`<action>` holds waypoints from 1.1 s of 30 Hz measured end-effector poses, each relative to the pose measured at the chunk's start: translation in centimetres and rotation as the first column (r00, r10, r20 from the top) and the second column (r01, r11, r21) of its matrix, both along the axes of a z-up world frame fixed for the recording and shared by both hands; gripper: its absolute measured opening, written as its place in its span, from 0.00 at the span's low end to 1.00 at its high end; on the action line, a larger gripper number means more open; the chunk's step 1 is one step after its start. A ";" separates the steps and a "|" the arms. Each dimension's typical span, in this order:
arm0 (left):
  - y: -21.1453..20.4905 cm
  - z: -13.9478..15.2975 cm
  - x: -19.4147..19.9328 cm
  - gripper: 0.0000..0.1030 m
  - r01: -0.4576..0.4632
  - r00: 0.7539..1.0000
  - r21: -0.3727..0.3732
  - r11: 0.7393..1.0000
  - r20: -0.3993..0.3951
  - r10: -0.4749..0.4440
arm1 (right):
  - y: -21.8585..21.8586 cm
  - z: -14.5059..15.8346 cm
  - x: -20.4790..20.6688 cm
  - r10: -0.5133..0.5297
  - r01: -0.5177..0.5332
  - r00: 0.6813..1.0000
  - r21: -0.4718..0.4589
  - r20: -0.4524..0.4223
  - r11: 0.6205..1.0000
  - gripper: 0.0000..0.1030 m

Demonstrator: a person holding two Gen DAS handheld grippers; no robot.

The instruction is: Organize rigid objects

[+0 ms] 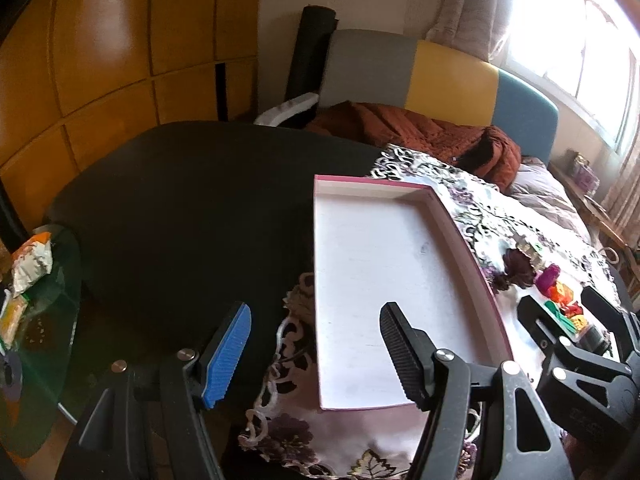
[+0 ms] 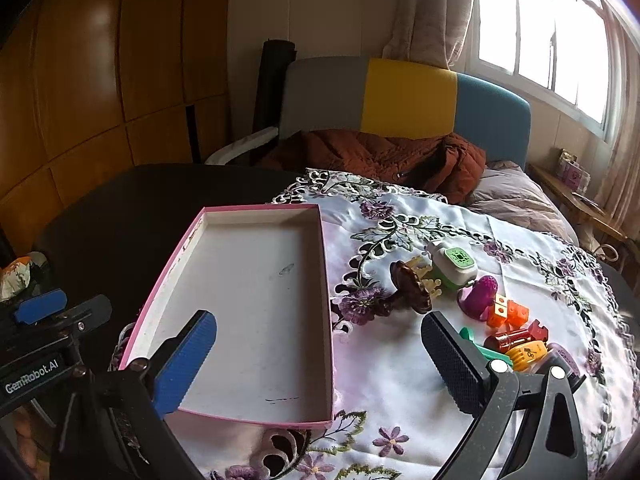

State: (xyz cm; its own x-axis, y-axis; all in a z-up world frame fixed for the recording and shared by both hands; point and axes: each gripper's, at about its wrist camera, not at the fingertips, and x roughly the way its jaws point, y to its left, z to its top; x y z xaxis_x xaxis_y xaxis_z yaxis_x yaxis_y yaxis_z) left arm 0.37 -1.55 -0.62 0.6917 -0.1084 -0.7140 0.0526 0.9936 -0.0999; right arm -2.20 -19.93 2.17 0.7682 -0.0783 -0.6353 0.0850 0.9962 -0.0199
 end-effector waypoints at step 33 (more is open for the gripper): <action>-4.8 0.3 2.0 0.77 0.268 0.961 -0.059 0.962 -0.055 -0.271 | -17.0 2.0 0.8 -0.200 0.200 0.979 -0.013 0.023 0.980 1.00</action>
State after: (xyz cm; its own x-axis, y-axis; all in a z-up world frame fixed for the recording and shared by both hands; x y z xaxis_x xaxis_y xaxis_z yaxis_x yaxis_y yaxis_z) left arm 2.32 -6.31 -0.29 0.5867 -0.3219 -0.7431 0.3102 0.9370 -0.1609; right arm -1.41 -36.91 4.17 0.7496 -0.2416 -0.6161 0.2834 0.9585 -0.0311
